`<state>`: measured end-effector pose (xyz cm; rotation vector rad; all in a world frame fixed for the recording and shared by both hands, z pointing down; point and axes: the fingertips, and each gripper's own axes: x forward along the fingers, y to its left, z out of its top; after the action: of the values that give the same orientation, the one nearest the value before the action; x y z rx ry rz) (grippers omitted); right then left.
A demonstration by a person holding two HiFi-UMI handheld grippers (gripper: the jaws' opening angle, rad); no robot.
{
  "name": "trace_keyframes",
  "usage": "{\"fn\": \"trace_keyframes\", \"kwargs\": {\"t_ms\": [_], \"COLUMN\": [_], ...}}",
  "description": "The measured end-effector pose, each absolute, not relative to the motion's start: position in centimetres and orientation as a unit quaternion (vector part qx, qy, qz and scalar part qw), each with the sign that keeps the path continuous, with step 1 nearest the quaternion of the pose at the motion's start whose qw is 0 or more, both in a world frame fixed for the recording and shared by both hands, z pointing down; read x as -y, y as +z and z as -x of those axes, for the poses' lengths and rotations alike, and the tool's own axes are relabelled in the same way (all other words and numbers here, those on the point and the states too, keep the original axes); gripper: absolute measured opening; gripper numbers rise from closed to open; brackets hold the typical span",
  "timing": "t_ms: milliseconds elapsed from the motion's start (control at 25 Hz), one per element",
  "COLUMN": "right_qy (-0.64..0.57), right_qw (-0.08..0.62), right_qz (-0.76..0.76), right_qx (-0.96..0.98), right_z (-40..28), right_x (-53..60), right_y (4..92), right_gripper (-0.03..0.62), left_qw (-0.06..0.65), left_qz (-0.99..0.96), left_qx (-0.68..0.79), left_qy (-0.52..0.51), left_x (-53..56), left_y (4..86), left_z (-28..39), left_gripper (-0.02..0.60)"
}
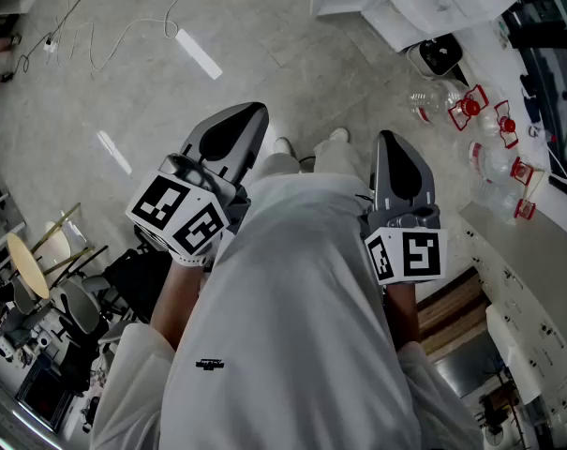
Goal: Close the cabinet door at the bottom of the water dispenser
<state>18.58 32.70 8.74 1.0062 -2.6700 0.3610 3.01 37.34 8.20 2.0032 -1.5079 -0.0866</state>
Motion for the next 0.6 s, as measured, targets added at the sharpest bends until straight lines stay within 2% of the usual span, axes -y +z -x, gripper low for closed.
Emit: {"fn": "trace_keyframes", "kwargs": {"t_ms": [240,600], "right_qy": [0.142,0.154], "right_qw": [0.117,0.079], "right_qz": [-0.346,-0.377], "right_qx": [0.92,0.91], "right_z": [-19.8,-25.2], "right_x": [-33.6,-32.4], "right_y": [7.3,7.1], "right_gripper": [0.011,0.011], "left_qw": [0.301,0.283], "left_qz": [-0.759,-0.781], "left_qx": [0.575,0.556], "left_qy": [-0.04,-0.016], "left_x": [-39.1,-37.7], "left_y": [6.9,5.9], "left_z": [-4.4,-9.5], "left_gripper": [0.0,0.0]}}
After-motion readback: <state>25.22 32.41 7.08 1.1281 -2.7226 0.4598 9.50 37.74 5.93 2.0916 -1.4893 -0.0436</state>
